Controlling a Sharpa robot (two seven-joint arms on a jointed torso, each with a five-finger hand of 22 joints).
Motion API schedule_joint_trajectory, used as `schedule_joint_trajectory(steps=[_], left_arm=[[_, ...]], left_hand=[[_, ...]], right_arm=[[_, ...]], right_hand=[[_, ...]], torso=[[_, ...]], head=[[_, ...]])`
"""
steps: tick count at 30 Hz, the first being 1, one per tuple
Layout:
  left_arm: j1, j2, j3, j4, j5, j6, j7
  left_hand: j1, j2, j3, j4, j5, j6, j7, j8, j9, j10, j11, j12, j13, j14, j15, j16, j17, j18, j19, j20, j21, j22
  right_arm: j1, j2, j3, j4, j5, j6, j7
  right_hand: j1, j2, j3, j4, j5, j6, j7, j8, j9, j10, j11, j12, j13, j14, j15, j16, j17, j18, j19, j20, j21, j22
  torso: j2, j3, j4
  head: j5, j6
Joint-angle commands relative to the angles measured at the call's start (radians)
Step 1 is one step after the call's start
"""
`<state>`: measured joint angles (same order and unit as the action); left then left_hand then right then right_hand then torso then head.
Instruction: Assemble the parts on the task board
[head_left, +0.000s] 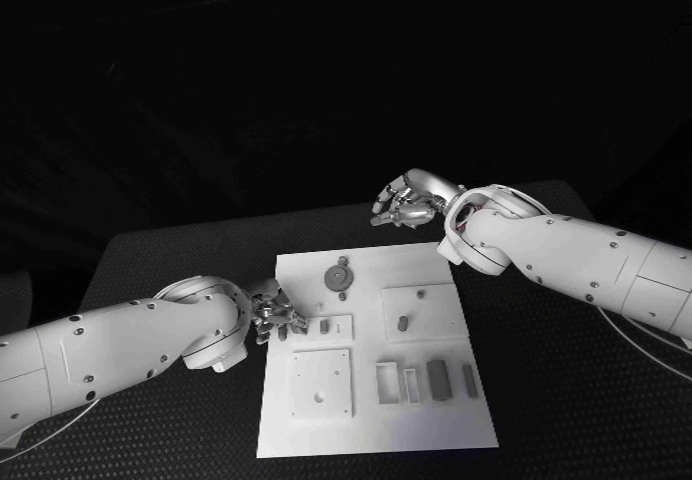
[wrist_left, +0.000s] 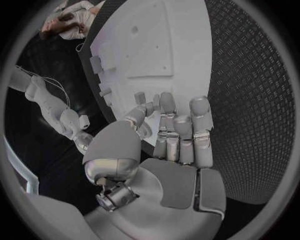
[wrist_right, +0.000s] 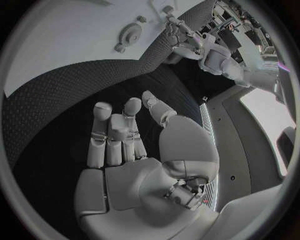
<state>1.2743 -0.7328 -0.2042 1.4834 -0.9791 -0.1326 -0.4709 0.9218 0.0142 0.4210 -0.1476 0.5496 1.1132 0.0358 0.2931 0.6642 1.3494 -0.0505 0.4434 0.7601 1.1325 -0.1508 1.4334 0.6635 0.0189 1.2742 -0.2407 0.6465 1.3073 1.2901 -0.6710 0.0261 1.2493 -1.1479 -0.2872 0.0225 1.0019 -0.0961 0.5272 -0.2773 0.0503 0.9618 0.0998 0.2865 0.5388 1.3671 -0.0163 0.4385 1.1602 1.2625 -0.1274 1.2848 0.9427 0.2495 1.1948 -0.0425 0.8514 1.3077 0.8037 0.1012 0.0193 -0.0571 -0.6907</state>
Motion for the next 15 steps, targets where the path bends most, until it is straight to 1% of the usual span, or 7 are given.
schedule_joint_trajectory(steps=[1, 13, 15], left_arm=[[-0.001, 0.004, 0.000, 0.001, -0.017, -0.013, 0.000], [-0.001, 0.005, 0.000, 0.004, -0.027, -0.005, -0.006], [-0.001, 0.005, 0.000, 0.005, -0.031, 0.001, -0.007]], left_hand=[[0.005, 0.002, 0.140, -0.134, 0.007, 0.026, 0.019, 0.006, 0.000, 0.007, -0.001, 0.006, 0.001, 0.003, -0.008, 0.004, 0.001, 0.043, 0.004, -0.007, -0.001, 0.016], [0.005, 0.002, 0.141, -0.134, 0.007, 0.027, 0.018, 0.006, 0.001, 0.007, -0.002, 0.007, 0.002, 0.005, -0.009, 0.004, 0.001, 0.043, 0.006, -0.007, -0.001, 0.015], [0.005, 0.002, 0.142, -0.134, 0.007, 0.027, 0.018, 0.006, 0.001, 0.008, -0.002, 0.007, 0.002, 0.005, -0.009, 0.004, 0.001, 0.043, 0.006, -0.007, -0.001, 0.015]], right_arm=[[0.000, 0.000, 0.001, 0.002, 0.000, 0.011, 0.009], [0.000, -0.003, 0.001, 0.003, 0.000, 0.013, 0.008], [0.000, -0.003, 0.001, 0.004, 0.000, 0.013, 0.008]], right_hand=[[-0.008, 0.002, -0.002, 0.002, -0.001, -0.007, 0.000, -0.004, 0.001, -0.003, 0.002, -0.004, 0.001, 0.001, 0.004, -0.005, 0.001, 0.012, 0.001, -0.003, -0.004, 0.017], [-0.008, 0.003, -0.002, 0.003, -0.001, -0.007, 0.000, -0.004, 0.001, -0.003, 0.002, -0.004, 0.001, 0.001, 0.004, -0.005, 0.001, 0.012, 0.001, -0.003, -0.004, 0.017], [-0.009, 0.002, -0.002, 0.003, -0.001, -0.007, 0.000, -0.004, 0.001, -0.003, 0.002, -0.004, 0.001, 0.001, 0.004, -0.005, 0.001, 0.012, 0.001, -0.003, -0.004, 0.017]], torso=[[-0.001, 0.0000, 0.0008], [0.000, -0.0001, 0.0009], [0.000, -0.0007, 0.0012]], head=[[0.000, 0.000], [0.000, 0.000], [0.000, 0.001]])
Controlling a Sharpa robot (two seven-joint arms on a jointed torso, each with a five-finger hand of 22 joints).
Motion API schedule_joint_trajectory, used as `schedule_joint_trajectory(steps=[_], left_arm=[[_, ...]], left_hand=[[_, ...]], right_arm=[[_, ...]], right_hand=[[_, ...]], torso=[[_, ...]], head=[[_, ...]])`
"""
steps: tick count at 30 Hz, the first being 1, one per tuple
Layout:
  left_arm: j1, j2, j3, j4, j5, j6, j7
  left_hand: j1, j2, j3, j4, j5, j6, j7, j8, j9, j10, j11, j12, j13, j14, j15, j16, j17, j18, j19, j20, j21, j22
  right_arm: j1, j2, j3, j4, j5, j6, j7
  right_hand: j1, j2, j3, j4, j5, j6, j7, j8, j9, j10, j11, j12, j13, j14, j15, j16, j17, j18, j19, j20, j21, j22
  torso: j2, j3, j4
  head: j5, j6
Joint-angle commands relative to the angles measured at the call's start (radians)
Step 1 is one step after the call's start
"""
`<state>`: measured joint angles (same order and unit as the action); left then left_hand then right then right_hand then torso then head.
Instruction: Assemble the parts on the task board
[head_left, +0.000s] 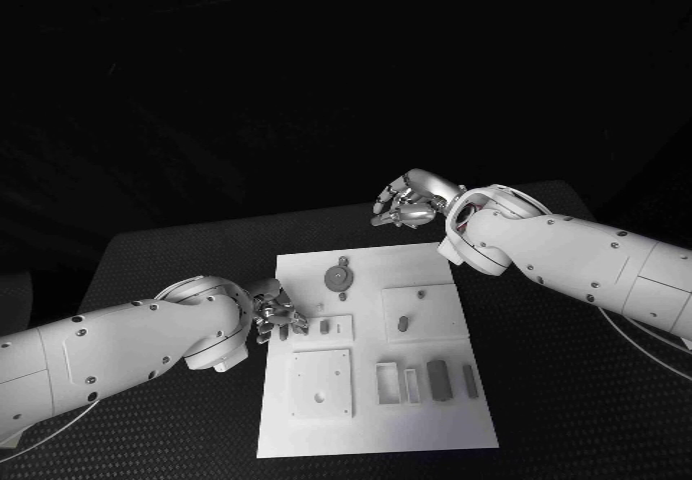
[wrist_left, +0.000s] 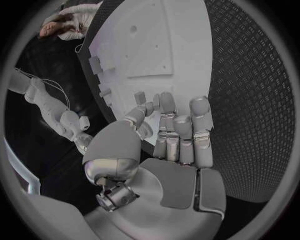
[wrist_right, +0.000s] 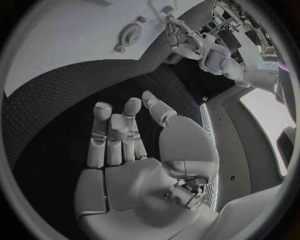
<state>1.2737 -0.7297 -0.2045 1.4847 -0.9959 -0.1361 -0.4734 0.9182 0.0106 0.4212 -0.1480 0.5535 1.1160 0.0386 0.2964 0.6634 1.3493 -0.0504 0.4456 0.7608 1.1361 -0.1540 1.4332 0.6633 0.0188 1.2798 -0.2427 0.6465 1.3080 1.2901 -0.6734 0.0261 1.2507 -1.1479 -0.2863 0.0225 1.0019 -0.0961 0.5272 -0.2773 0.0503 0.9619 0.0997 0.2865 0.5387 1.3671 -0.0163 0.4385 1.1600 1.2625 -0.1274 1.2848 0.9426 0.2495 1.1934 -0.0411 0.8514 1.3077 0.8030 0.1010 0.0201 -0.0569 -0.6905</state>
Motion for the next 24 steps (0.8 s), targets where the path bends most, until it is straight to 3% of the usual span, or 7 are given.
schedule_joint_trajectory(steps=[1, 24], left_arm=[[-0.001, 0.002, 0.000, 0.004, -0.018, 0.007, -0.006], [-0.003, 0.006, 0.000, 0.011, -0.065, 0.014, -0.027]], left_hand=[[0.009, 0.005, 0.142, -0.134, 0.004, 0.024, 0.015, 0.003, 0.002, 0.008, -0.002, 0.005, 0.001, 0.001, -0.005, 0.004, 0.001, 0.043, 0.000, -0.005, -0.001, 0.015], [0.008, 0.005, 0.143, -0.134, 0.003, 0.024, 0.015, 0.004, 0.002, 0.007, -0.003, 0.006, 0.001, 0.003, -0.006, 0.004, 0.001, 0.043, 0.002, -0.006, -0.002, 0.014]], right_arm=[[0.000, -0.001, 0.001, 0.003, 0.000, 0.013, 0.008], [-0.001, -0.002, 0.001, 0.005, 0.000, 0.014, 0.009]], right_hand=[[-0.009, 0.002, -0.002, 0.003, -0.001, -0.007, 0.000, -0.005, 0.002, -0.003, 0.002, -0.004, 0.001, 0.001, 0.004, -0.005, 0.001, 0.012, 0.003, -0.004, -0.004, 0.017], [-0.009, 0.002, -0.002, 0.003, -0.001, -0.007, 0.000, -0.005, 0.002, -0.003, 0.002, -0.005, 0.001, 0.000, 0.004, -0.006, 0.001, 0.012, 0.003, -0.004, -0.004, 0.017]], torso=[[0.000, -0.0005, 0.0003], [0.000, -0.0003, 0.0004]], head=[[0.000, 0.001], [0.001, -0.001]])
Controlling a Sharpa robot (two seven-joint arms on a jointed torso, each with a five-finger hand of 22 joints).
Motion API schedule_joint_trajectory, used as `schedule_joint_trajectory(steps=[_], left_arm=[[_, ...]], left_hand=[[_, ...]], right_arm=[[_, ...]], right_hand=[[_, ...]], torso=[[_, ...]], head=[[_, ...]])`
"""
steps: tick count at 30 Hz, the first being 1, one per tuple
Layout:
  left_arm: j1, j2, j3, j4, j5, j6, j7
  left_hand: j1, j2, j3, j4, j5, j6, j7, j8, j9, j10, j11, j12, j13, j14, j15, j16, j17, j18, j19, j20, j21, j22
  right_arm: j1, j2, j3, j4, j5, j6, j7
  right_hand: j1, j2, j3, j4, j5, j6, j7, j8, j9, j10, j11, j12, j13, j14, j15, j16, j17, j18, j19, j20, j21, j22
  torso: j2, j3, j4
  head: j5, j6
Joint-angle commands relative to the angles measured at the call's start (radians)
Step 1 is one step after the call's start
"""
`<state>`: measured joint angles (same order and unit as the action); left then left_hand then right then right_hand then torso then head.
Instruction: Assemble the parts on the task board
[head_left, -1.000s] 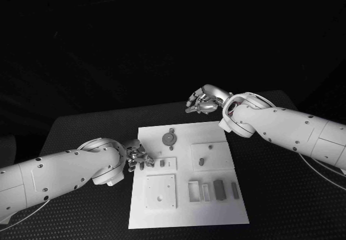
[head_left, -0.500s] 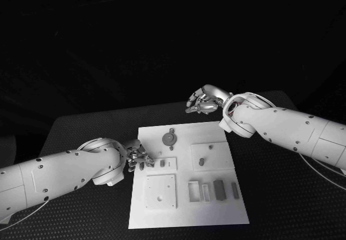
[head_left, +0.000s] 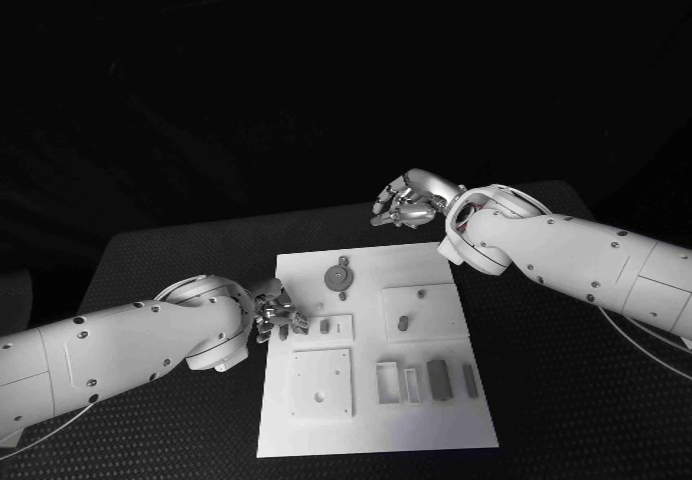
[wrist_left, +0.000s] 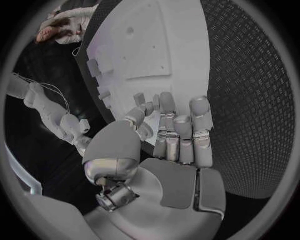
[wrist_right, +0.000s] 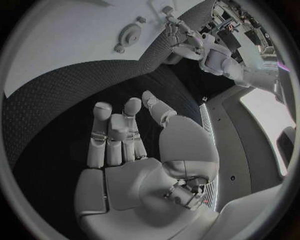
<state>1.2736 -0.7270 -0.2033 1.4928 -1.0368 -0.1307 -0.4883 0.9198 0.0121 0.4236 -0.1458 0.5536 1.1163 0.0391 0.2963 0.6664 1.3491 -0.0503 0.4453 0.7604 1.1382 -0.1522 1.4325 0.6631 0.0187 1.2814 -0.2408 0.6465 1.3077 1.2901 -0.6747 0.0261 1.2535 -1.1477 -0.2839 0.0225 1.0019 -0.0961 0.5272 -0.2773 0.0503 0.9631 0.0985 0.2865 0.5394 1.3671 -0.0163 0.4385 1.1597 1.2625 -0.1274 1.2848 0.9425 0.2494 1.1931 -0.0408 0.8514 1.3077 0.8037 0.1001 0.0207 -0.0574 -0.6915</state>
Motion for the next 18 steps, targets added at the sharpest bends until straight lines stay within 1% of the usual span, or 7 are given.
schedule_joint_trajectory(steps=[1, 9, 18], left_arm=[[-0.003, 0.003, -0.001, 0.003, -0.027, 0.009, -0.013], [-0.003, 0.005, -0.001, 0.007, -0.044, 0.030, -0.018], [-0.004, 0.006, -0.001, 0.008, -0.069, 0.038, -0.020]], left_hand=[[0.007, 0.003, 0.140, -0.137, 0.003, 0.024, 0.015, 0.004, -0.001, 0.008, -0.003, 0.006, 0.002, 0.001, -0.008, 0.004, 0.001, 0.043, 0.001, -0.008, -0.002, 0.015], [0.002, -0.002, 0.139, -0.135, 0.007, 0.028, 0.013, 0.007, 0.001, 0.011, -0.004, 0.011, 0.004, 0.005, -0.009, 0.006, 0.002, 0.042, 0.006, -0.009, -0.002, 0.015], [-0.001, -0.010, 0.139, -0.134, 0.008, 0.036, 0.009, 0.012, 0.003, 0.017, -0.008, 0.020, 0.007, 0.011, -0.012, 0.011, 0.004, 0.042, 0.013, -0.012, -0.001, 0.016]], right_arm=[[-0.001, 0.000, 0.001, 0.002, 0.000, 0.012, 0.009], [-0.001, -0.001, 0.001, 0.003, 0.001, 0.012, 0.009], [-0.001, -0.002, 0.001, 0.003, 0.001, 0.012, 0.009]], right_hand=[[-0.009, 0.002, -0.002, 0.003, -0.001, -0.008, 0.002, -0.005, 0.001, -0.003, 0.002, -0.005, 0.002, 0.000, 0.004, -0.006, 0.001, 0.012, 0.003, -0.004, -0.004, 0.017], [-0.009, 0.002, -0.002, 0.003, -0.001, -0.008, 0.002, -0.005, 0.002, -0.003, 0.002, -0.005, 0.002, 0.000, 0.004, -0.006, 0.001, 0.012, 0.003, -0.004, -0.004, 0.017], [-0.009, 0.002, -0.002, 0.003, -0.001, -0.008, 0.002, -0.005, 0.002, -0.003, 0.002, -0.005, 0.002, 0.000, 0.004, -0.006, 0.001, 0.012, 0.003, -0.004, -0.004, 0.017]], torso=[[0.000, 0.0008, -0.0004], [-0.001, 0.0014, -0.0012], [0.000, 0.0011, -0.0009]], head=[[0.001, 0.001], [0.003, 0.000], [0.003, 0.000]])
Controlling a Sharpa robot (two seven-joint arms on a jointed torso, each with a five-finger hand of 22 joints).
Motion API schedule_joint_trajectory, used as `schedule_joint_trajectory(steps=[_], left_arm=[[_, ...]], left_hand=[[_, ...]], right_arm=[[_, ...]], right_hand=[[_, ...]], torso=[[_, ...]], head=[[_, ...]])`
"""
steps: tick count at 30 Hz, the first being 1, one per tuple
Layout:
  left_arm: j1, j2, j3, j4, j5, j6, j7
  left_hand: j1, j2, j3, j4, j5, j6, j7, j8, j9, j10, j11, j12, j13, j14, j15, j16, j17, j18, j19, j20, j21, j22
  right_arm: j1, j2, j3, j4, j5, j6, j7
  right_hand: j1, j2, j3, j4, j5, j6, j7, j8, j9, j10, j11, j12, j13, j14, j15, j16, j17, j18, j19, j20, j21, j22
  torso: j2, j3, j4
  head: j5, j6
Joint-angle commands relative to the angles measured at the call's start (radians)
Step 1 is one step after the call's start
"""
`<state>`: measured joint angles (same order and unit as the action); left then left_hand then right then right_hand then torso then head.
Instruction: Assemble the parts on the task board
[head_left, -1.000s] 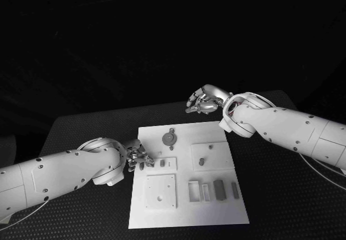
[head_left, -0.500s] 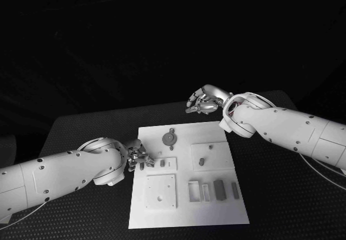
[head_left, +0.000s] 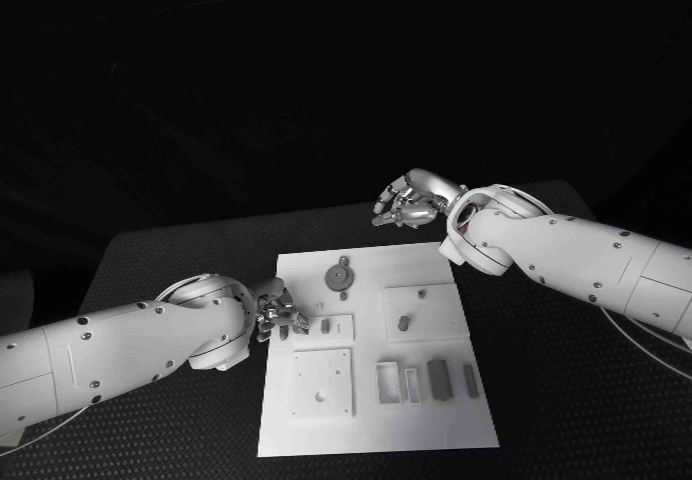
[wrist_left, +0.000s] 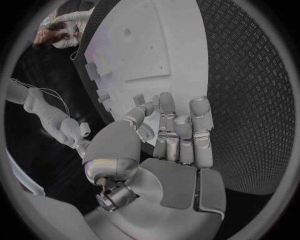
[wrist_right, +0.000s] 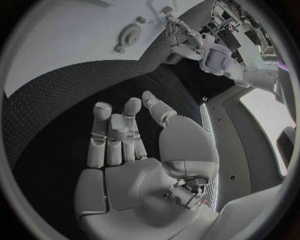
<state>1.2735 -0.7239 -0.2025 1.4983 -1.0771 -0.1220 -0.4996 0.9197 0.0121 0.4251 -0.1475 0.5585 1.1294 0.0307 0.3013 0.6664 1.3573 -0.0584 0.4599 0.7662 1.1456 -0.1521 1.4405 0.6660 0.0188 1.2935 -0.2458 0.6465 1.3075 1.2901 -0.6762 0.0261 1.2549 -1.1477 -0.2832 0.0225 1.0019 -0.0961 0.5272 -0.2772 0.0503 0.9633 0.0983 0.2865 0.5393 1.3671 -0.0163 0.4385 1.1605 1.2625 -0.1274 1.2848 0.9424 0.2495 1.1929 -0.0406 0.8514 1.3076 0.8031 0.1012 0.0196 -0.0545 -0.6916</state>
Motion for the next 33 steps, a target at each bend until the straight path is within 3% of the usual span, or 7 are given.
schedule_joint_trajectory(steps=[1, 33], left_arm=[[-0.004, 0.003, -0.002, 0.003, -0.030, 0.029, -0.010], [-0.006, 0.013, -0.002, 0.008, -0.069, 0.018, -0.015]], left_hand=[[-0.001, -0.011, 0.137, -0.132, 0.003, 0.023, 0.017, 0.007, 0.004, 0.009, 0.000, 0.006, 0.002, 0.004, -0.013, 0.003, 0.002, 0.042, 0.001, -0.007, -0.001, 0.016], [-0.005, -0.018, 0.139, -0.127, 0.002, 0.044, 0.006, 0.020, 0.010, 0.024, -0.011, 0.033, 0.014, 0.028, -0.024, 0.017, 0.009, 0.041, 0.023, -0.014, 0.007, 0.019]], right_arm=[[0.000, 0.000, 0.001, 0.002, 0.001, 0.011, 0.009], [0.000, 0.001, 0.001, 0.005, 0.001, 0.012, 0.009]], right_hand=[[-0.009, 0.002, -0.001, 0.003, -0.001, -0.009, 0.002, -0.005, 0.002, -0.003, 0.002, -0.005, 0.001, 0.000, 0.004, -0.006, 0.001, 0.012, 0.003, -0.005, -0.004, 0.017], [-0.009, 0.002, -0.001, 0.002, -0.001, -0.009, 0.002, -0.005, 0.003, -0.003, 0.002, -0.005, 0.001, 0.000, 0.004, -0.006, 0.001, 0.012, 0.003, -0.005, -0.005, 0.017]], torso=[[0.000, -0.0001, 0.0003], [0.000, 0.0005, -0.0007]], head=[[0.000, 0.000], [0.002, -0.002]])
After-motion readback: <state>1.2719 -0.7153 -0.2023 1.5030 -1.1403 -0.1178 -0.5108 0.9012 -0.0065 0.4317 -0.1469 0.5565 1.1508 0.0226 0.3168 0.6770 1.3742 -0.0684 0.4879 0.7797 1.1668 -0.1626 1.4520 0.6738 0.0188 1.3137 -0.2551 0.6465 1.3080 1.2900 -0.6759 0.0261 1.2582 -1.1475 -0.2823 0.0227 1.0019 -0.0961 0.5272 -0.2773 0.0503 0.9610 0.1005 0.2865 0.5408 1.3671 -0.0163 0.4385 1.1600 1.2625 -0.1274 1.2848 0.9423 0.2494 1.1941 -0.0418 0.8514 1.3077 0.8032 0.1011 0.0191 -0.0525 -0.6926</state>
